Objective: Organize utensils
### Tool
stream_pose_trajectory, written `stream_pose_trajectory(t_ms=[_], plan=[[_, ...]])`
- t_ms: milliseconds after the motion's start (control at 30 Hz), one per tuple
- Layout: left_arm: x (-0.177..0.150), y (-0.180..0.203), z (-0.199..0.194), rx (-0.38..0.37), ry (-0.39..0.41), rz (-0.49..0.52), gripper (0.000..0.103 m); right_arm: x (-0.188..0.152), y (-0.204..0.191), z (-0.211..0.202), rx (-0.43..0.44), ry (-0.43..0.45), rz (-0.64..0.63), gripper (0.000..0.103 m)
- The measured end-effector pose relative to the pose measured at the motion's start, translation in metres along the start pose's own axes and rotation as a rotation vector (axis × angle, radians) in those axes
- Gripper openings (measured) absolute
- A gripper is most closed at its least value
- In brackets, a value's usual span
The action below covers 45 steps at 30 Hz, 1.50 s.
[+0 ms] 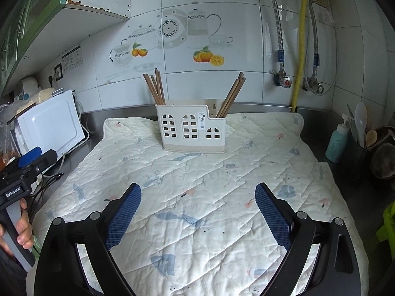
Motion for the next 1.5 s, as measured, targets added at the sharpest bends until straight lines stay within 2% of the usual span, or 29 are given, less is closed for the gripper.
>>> stream_pose_trajectory(t_ms=[567,1500], plan=[[-0.011,0.013,0.001,-0.022,-0.016,0.044,0.098,-0.009,0.009,-0.002,-0.044,-0.009,0.004,0.092],[-0.03,0.025,0.017,-0.041,-0.08,0.092,0.098,-0.015,0.006,0.012,-0.043,-0.042,-0.018,0.093]])
Point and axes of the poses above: each gripper's, at about its wrist camera, not at the fingertips, and z roughly the way its jaws point, y to its right, x to its top, the point moved 10 cm from there along z, roughly the way its jaws point, and after that the axes turned 4 degrees about -x, right-handed, at the moved point
